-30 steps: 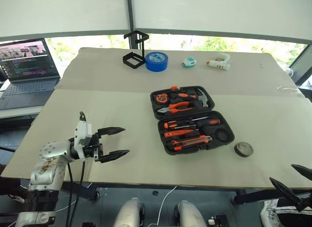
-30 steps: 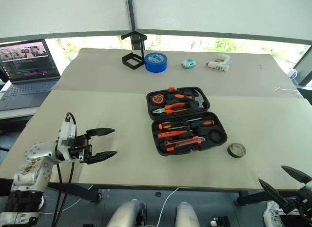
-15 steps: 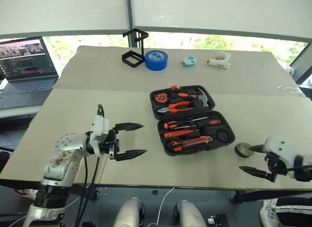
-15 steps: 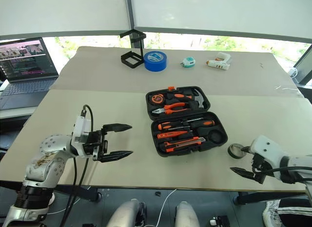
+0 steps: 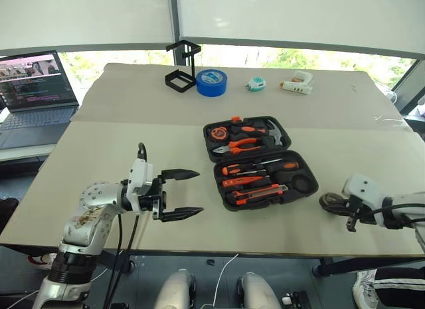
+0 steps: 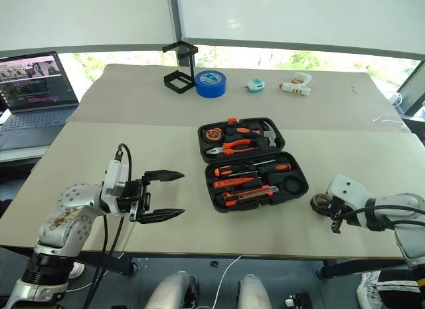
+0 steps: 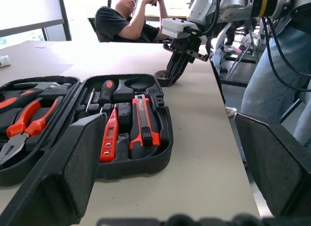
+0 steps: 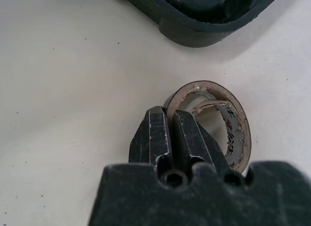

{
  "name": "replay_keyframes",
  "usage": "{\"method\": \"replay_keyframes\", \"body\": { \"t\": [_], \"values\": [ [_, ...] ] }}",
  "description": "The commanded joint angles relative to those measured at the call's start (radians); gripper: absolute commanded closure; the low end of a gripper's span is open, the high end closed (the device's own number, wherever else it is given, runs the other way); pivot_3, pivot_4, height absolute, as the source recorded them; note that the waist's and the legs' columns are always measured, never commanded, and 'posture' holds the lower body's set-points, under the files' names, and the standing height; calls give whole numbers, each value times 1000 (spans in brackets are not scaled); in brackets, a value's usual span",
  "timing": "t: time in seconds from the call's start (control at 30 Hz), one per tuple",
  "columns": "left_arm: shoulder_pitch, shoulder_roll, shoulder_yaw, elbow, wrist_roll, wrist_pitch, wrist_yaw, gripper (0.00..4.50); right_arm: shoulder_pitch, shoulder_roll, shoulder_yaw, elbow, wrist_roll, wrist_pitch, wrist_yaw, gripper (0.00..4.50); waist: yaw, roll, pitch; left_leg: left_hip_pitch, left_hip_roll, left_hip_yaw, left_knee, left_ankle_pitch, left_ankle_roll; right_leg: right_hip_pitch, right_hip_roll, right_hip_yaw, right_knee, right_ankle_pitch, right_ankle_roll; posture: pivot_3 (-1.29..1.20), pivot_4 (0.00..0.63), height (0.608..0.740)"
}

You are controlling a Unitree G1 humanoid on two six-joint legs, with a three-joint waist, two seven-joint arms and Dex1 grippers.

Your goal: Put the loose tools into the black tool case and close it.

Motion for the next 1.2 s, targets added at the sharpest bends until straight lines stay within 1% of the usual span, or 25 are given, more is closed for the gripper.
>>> {"method": "replay_keyframes", "body": {
  "t": [0.03,0.1,0.17,0.3,0.37,0.47,0.57,0.73,0.8,0.93,1.0,1.03,1.1,1.13,1.17,1.2],
  "values": [
    [-24,-13,5,-47,-28,11,26,0,-84,-45,-23,-99,58,101,60,4410,0,1,0,0,0,0,0,0,0,-1,0,0,0,0,0,0,150,740],
    [-28,-24,9,-50,-31,16,50,0,-147,-37,-13,-155,88,180,69,4410,-8,1,0,0,0,0,0,0,0,-1,0,0,1,0,0,0,150,740],
    [-33,-39,11,-52,-33,30,78,0,-209,-38,22,-199,90,247,83,4410,-13,0,1,-1,1,-1,0,0,0,-2,0,0,1,0,0,0,150,740],
    [-34,-44,6,-57,-17,53,120,0,-326,3,102,-239,87,373,67,4410,-17,0,1,-1,1,-1,-2,0,0,-3,1,0,2,0,0,0,150,740],
    [-30,-41,-2,-58,-9,57,127,0,-359,10,153,-235,56,394,67,4410,-17,0,1,-2,1,-1,-2,0,0,-4,0,0,2,0,0,0,150,740],
    [-25,-39,-3,-62,-6,58,132,0,-388,28,182,-237,61,440,61,4410,-7,0,1,-7,-1,-1,-1,0,0,-9,-2,-1,2,1,0,0,150,740],
    [-18,-37,1,-60,-5,55,134,0,-392,37,213,-214,49,448,64,4410,-2,0,1,-14,-2,0,1,0,0,-16,-3,-1,3,2,1,0,150,740],
    [-5,-34,2,-60,0,42,132,0,-417,75,254,-124,-16,391,15,4410,0,0,1,-14,-2,0,1,0,0,-15,-3,-1,2,2,1,0,150,740],
    [-1,-32,4,-58,1,36,128,0,-430,63,272,-110,-46,371,20,4410,-1,0,1,-14,-1,0,1,0,0,-15,-3,-1,2,2,1,0,150,740],
    [9,-26,12,-50,2,22,123,0,-434,39,285,-115,-51,394,58,4410,0,0,1,-13,-1,0,1,0,0,-15,-2,-1,3,2,1,0,150,740],
    [13,-24,11,-48,2,16,123,0,-433,33,280,-117,-48,405,68,3700,2,0,1,-14,-1,0,1,0,0,-15,-2,-1,2,2,1,0,150,740],
    [14,-23,11,-47,2,14,124,0,-434,28,280,-119,-44,415,81,3510,2,0,1,-14,-1,0,1,0,0,-15,-2,-1,2,2,1,0,150,740],
    [16,-23,9,-45,3,10,125,0,-436,28,274,-120,-33,433,93,2873,2,0,1,-14,-1,0,1,0,0,-15,-2,-1,3,2,1,0,150,740],
    [18,-23,9,-45,3,8,125,0,-436,27,272,-122,-26,442,100,2462,1,0,1,-14,-1,0,1,0,0,-15,-2,-1,2,2,1,0,150,740],
    [20,-23,8,-45,4,6,125,0,-437,28,268,-124,-20,449,102,2214,1,0,1,-14,-1,0,1,0,0,-15,-2,-2,2,2,1,0,150,740],
    [21,-23,8,-45,5,5,125,0,-439,29,265,-126,-13,457,105,1842,1,0,1,-14,-1,0,1,0,0,-15,-2,-2,3,2,1,0,150,740]
  ]
}}
